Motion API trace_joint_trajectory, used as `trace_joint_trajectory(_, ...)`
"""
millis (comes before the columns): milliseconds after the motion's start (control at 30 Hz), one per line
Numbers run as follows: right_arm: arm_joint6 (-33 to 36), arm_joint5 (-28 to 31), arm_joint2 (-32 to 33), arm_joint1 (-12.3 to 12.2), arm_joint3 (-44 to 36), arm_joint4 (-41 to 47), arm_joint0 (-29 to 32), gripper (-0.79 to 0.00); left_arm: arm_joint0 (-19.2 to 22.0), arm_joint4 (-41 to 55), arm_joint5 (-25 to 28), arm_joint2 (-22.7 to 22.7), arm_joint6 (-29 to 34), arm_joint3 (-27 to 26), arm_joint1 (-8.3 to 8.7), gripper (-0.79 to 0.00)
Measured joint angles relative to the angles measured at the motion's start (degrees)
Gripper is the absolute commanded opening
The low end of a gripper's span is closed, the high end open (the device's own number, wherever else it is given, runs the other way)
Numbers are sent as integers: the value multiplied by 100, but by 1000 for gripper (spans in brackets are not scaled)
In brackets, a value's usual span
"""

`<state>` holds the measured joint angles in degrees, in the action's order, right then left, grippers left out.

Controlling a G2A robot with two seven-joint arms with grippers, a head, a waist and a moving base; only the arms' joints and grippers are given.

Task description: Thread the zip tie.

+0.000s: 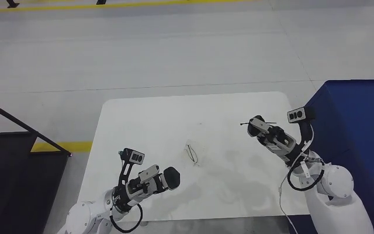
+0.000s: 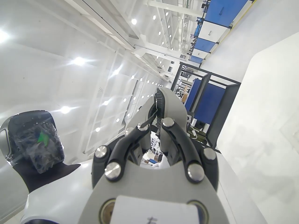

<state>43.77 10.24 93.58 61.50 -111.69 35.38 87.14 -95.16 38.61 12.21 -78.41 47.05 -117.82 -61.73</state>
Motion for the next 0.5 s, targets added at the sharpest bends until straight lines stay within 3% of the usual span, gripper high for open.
trace_joint_trajectory(133,-1,1,0,0,0,-1,0,-785,226,-539,46,-15,-499,-211,6,0)
trace_joint_trajectory(233,-1,1,0,0,0,-1,0,-785,674,-2192,-389,798,-1342,-485,-97,0)
trace_joint_trajectory(367,-1,1,0,0,0,-1,0,-785,2015,-4452,-1670,2120,-2017,-52,-355,0)
trace_joint_trajectory(500,-1,1,0,0,0,-1,0,-785,3356,-5150,-2979,3051,-2197,818,-671,0)
